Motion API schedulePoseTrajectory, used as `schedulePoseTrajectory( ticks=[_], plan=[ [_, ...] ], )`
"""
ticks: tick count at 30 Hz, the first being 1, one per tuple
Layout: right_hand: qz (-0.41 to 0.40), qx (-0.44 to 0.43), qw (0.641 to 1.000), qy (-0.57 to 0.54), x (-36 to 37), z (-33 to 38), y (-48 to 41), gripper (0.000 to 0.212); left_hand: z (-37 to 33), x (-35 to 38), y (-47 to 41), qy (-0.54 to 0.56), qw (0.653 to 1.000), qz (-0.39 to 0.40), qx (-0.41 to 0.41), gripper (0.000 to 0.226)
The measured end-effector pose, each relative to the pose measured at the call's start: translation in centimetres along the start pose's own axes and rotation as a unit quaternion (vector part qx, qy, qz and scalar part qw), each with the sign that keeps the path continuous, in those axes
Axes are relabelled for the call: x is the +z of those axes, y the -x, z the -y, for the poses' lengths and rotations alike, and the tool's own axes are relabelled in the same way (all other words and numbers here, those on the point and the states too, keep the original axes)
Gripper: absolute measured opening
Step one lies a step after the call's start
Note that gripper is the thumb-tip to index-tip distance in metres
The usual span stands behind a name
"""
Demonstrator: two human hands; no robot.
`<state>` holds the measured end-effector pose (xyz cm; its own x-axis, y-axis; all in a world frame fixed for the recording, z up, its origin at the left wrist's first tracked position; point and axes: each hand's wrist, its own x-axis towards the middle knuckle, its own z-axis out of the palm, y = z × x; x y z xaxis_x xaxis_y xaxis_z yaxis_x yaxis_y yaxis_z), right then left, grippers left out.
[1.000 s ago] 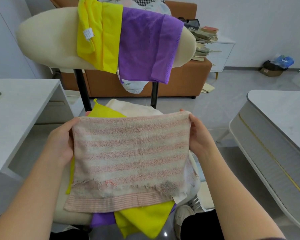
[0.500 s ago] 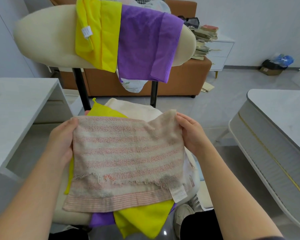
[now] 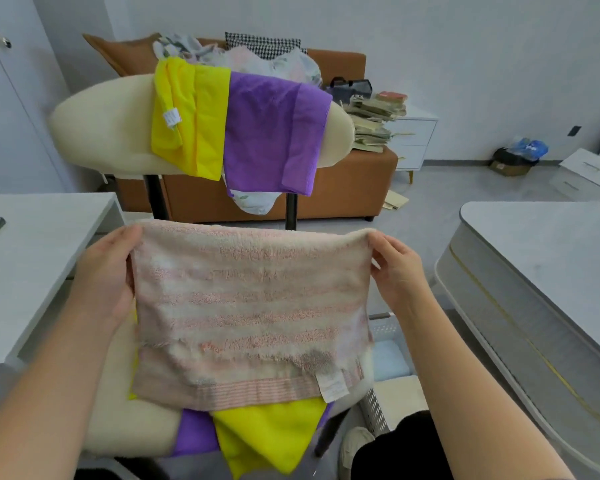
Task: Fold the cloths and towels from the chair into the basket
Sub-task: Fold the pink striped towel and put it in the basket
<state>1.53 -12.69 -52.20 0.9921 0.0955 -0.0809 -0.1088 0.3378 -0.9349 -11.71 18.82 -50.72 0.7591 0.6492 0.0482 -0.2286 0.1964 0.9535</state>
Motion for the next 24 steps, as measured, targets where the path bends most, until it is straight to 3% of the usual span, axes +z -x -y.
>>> schedulePoseTrajectory(
  ticks=[4,8,11,18,24],
  plan=[
    [0.011,-0.020,0.999,-0.049,0.0,3.7,1.1,0.007,-3.8,1.2,0.1,0.024,0.999,0.043,0.018,0.044],
    [0.027,-0.044,0.995,-0.082,0.6,7.1,2.6,0.004,-7.1,1.8,0.0,0.009,0.998,0.063,0.005,0.033],
    [0.061,-0.049,0.994,-0.076,0.7,8.8,3.8,0.005,-9.0,2.0,0.2,-0.026,0.997,0.067,-0.010,0.044],
    [0.103,-0.041,0.989,-0.093,0.6,9.9,5.7,0.015,-12.5,2.6,1.0,-0.095,0.993,0.068,-0.011,0.022],
    [0.079,-0.128,0.986,-0.067,0.7,10.1,6.4,0.003,-13.5,2.4,1.3,-0.121,0.988,0.052,0.086,0.030]
  ],
)
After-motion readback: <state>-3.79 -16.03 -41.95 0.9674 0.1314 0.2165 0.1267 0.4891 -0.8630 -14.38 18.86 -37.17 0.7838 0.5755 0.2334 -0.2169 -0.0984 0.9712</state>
